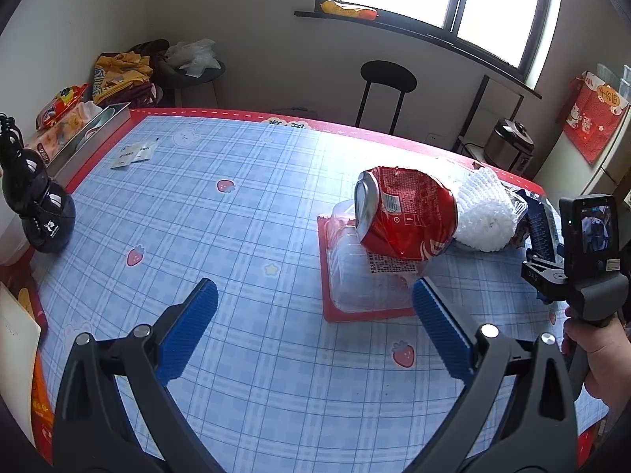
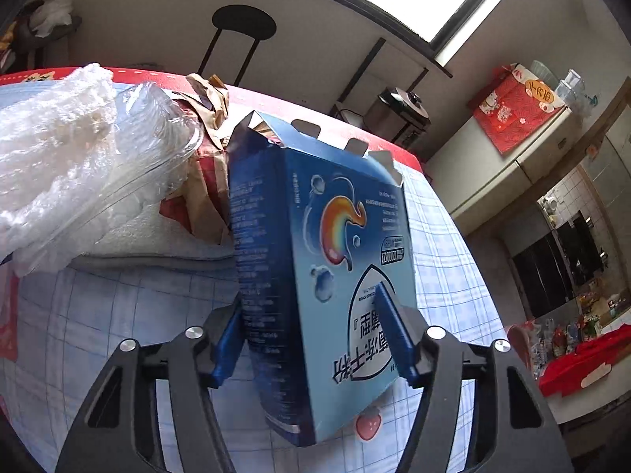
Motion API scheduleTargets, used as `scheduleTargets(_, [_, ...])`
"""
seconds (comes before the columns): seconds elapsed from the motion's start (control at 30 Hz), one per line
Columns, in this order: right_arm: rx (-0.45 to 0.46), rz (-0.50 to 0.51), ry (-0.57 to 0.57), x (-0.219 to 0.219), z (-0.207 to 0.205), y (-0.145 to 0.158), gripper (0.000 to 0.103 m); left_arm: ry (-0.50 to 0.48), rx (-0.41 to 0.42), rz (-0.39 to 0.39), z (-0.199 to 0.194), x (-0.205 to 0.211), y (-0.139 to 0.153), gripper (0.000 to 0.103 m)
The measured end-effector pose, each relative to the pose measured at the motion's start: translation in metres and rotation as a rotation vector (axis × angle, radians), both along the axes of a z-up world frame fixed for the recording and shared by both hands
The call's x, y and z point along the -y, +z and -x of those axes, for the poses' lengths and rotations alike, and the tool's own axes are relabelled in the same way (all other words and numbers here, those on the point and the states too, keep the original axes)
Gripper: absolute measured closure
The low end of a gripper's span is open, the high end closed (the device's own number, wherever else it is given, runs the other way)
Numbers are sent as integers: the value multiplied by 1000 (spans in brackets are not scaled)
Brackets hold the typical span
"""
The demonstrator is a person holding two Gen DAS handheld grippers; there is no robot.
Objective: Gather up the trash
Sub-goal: 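Grasp the blue detergent box with the right gripper, then lift the blue box with the right gripper while the left gripper grasps the white foam sleeve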
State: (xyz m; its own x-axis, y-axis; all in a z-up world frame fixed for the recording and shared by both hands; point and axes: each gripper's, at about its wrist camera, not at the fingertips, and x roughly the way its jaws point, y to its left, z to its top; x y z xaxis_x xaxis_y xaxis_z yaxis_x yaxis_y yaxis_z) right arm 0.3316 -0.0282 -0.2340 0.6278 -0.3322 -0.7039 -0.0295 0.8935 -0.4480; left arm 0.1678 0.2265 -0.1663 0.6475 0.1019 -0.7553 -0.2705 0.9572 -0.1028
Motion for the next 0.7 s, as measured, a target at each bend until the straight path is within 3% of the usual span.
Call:
scheduleTargets(0.13, [41, -62, 23, 16, 22, 25, 59, -57, 15, 1, -7, 13, 3, 6])
scheduleTargets(0.37, [56, -300, -19, 69, 52, 61, 65, -185, 45, -21, -21, 49, 13, 6])
scheduleTargets(0.57, [37, -507, -85, 118, 70, 73, 68, -293, 61, -35, -38, 82, 23, 6])
scheduleTargets(0.7, [26, -568, -116, 138, 84, 71, 68, -341, 49, -73, -50, 102, 25, 6])
